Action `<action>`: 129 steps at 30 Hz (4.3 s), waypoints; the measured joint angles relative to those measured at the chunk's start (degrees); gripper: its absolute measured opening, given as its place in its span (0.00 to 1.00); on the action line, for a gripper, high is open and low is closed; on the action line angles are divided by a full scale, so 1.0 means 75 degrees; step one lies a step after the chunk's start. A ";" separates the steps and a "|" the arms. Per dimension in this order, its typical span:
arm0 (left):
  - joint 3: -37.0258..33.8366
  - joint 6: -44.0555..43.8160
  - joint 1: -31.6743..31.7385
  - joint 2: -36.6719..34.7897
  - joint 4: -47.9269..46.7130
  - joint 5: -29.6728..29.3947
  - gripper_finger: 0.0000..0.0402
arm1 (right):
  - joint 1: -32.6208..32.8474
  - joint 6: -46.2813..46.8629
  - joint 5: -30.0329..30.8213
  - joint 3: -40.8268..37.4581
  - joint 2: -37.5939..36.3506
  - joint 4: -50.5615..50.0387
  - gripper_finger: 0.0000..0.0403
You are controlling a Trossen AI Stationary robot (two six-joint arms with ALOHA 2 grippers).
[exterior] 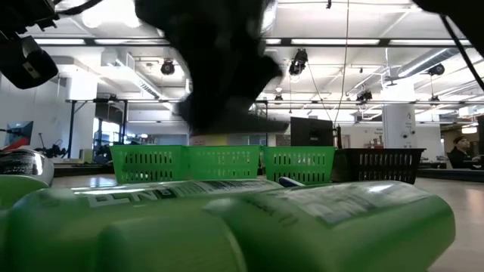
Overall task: Pick & Place Travel size toiletries
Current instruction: Put the gray roller bottle into the right green bin
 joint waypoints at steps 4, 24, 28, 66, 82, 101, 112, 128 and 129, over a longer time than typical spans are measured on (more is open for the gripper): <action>0.0000 0.0128 0.0000 0.0002 0.0003 -0.0217 0.45 | -0.0303 0.2133 0.0113 -0.0191 -0.0727 -0.1724 0.50; -0.0083 0.0060 0.0000 -0.0050 0.0144 -0.0345 0.45 | -0.2687 0.4394 -0.0828 -0.5919 -0.3176 0.2741 0.63; -0.0087 0.0059 0.0000 -0.0050 0.0143 -0.0345 0.45 | -0.2671 0.4695 -0.0491 -0.6035 -0.3409 0.2719 0.73; -0.0380 0.4446 -0.0100 0.4707 0.3153 0.0152 0.55 | 0.0612 0.4087 0.0607 -0.5143 -0.4084 0.3112 0.85; 0.0336 0.6995 -0.0373 0.6957 0.3274 0.0088 0.74 | 0.0677 0.3849 0.0811 -0.5177 -0.4086 0.3068 0.84; 0.0790 0.6545 -0.0298 0.7742 0.3511 -0.0298 0.52 | 0.0815 0.3714 0.0754 -0.5184 -0.4086 0.3839 0.81; 0.1274 0.5966 -0.0157 0.5612 0.4067 -0.2276 0.53 | 0.0988 0.6156 0.1552 -0.6242 -0.4094 0.6994 0.82; 0.1253 0.5823 -0.0160 0.5007 0.5213 -0.2353 0.53 | 0.0693 0.5369 0.2775 -0.6414 -0.4112 0.9893 0.85; 0.1253 0.5825 -0.0160 0.5081 0.5346 -0.2373 0.53 | 0.0668 0.5358 0.2703 -0.6414 -0.4113 0.9938 0.85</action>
